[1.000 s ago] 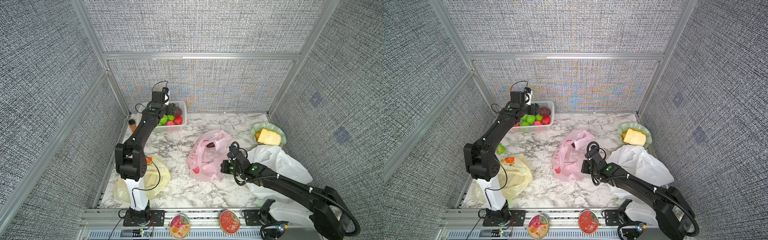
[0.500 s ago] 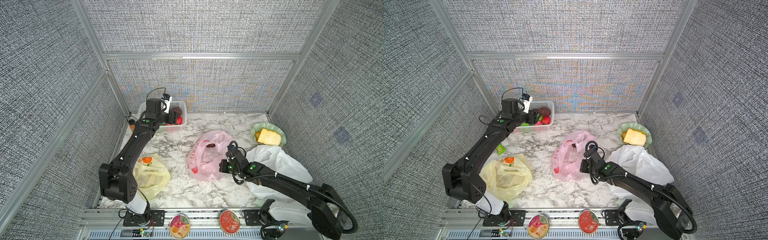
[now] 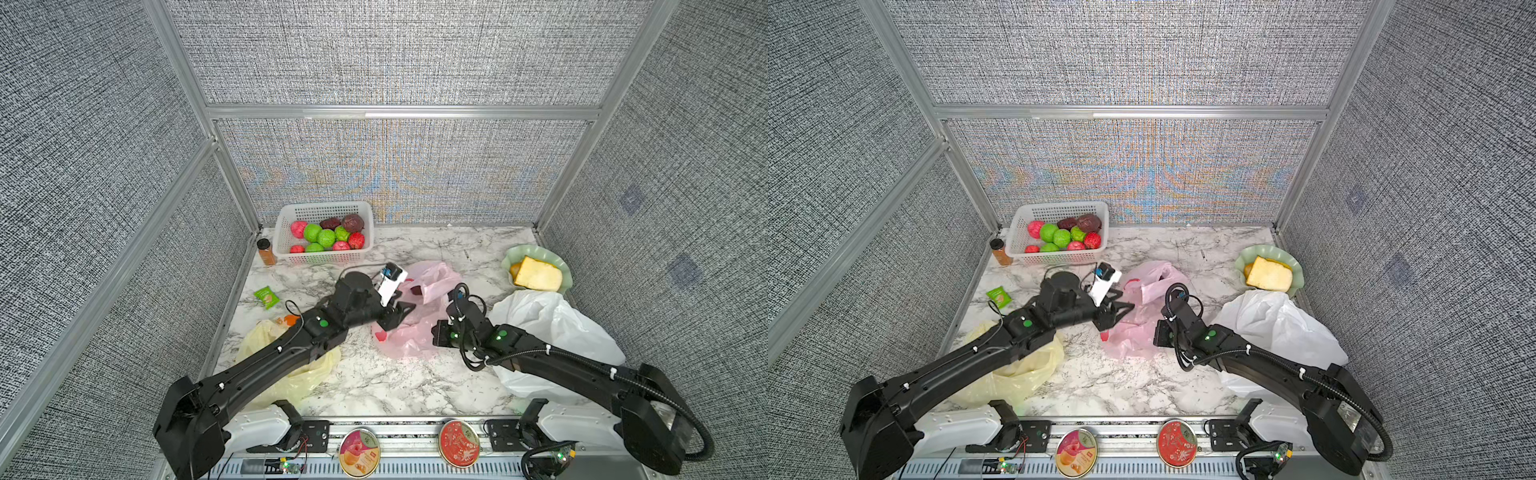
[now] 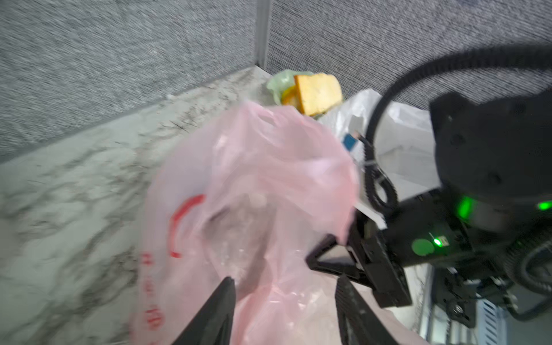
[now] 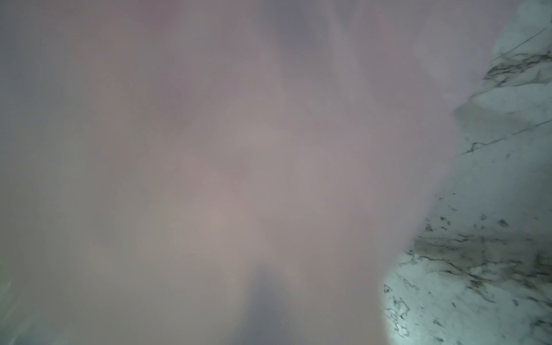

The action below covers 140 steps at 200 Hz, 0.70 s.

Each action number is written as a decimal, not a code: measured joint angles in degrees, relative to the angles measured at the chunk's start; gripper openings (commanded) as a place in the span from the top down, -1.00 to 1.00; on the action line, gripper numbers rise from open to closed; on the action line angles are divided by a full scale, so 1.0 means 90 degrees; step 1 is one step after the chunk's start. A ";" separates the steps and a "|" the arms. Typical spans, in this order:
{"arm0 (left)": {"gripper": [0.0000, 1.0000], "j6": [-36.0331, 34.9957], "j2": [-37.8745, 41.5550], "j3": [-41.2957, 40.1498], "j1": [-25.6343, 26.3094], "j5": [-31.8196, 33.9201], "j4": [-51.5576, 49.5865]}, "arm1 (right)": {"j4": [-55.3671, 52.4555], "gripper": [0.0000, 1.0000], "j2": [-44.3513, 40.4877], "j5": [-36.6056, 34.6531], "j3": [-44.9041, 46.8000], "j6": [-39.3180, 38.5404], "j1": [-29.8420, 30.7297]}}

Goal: Untie the knot of a plastic bag & take out the apple
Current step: Pick up the apple from the plastic bag.

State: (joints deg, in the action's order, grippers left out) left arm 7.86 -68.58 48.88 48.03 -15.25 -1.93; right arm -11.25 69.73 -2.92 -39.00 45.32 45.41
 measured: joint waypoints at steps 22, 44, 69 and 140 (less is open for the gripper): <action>-0.12 0.0170 -0.0245 -0.0355 0.0459 0.0221 0.0226 | 0.0075 1.00 -0.0131 -0.0007 0.0087 0.0100 0.0163; -0.12 0.0440 -0.0663 -0.0372 0.0585 0.0571 0.0406 | 0.0177 1.00 -0.0350 0.0000 0.0284 0.0228 0.0306; -0.20 0.0772 -0.1214 -0.0146 0.0612 0.0979 0.0576 | 0.0500 1.00 -0.0789 0.0087 0.0804 0.0493 0.0379; -0.44 0.1649 -0.3857 0.2448 0.0605 0.2414 -0.0376 | 0.0894 0.61 -0.1902 -0.0007 0.1768 0.1042 0.0372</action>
State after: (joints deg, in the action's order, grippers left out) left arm 22.70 -103.28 70.91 53.47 6.48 -5.32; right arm -3.20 52.62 -2.98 -23.09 54.70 48.75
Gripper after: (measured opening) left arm 0.718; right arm 0.052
